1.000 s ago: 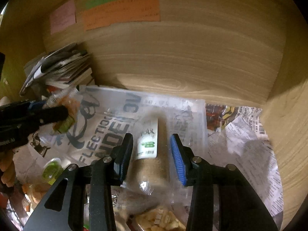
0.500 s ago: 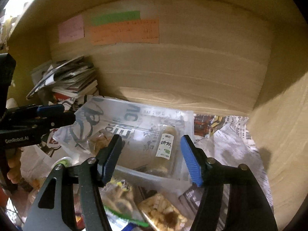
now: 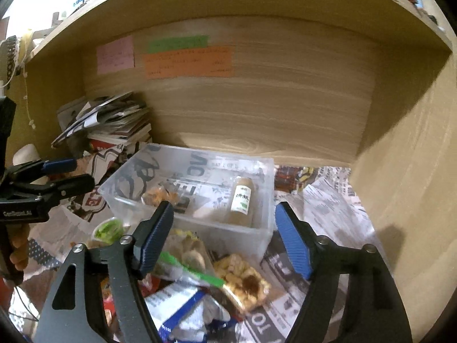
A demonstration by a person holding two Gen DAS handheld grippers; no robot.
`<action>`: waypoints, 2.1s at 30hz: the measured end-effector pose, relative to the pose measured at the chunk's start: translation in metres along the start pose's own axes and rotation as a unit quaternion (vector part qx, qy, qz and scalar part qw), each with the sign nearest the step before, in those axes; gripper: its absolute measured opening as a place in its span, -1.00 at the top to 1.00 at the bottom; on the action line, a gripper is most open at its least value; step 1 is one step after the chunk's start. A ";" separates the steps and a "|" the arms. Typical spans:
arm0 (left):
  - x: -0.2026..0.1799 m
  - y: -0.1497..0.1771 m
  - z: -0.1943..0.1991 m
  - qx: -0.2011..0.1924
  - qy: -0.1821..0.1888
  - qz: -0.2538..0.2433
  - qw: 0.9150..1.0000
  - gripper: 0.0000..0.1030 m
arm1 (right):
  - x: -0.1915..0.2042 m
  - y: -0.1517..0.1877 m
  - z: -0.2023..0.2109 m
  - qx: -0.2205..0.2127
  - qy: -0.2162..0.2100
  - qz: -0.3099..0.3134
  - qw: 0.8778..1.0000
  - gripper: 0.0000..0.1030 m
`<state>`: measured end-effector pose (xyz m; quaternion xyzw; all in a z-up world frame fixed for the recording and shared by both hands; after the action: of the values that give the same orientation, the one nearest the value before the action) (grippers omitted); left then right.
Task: Organize snacks
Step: 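Lower the cracker roll into the clear box and open the right tool, then grasp the wrapped biscuit block with the left tool while the right tool grasps the nut bar, then place the biscuit block in the box with the left tool while the right tool carries the nut bar there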
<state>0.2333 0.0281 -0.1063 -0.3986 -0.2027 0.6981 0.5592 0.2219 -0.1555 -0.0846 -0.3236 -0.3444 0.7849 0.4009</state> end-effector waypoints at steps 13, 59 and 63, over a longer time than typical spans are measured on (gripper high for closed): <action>0.009 0.067 0.007 0.045 -0.014 -0.001 0.999 -0.74 | -0.003 0.057 0.011 0.048 0.011 -0.020 0.999 -0.41; 0.072 0.087 -0.014 0.038 -0.083 0.067 0.994 -0.07 | -0.010 0.094 -0.053 0.130 -0.058 -0.039 0.989 0.18; 0.070 0.082 -0.009 0.028 -0.084 0.061 0.994 -0.07 | -0.015 0.097 -0.044 0.128 -0.043 -0.038 0.990 0.19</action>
<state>0.1855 0.0690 -0.1947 -0.3340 -0.2050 0.7672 0.5077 0.2240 -0.1992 -0.1832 -0.2227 -0.2703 0.8196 0.4534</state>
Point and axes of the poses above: each gripper's, at about its wrist camera, not at the fingertips, and z roughly against the way its jaws point, x to its left, y to its underside, the point moved 7 cm from there along -z, roughly the way its jaws point, and after that the axes turned 15 degrees about z, right-handed, at the moved point
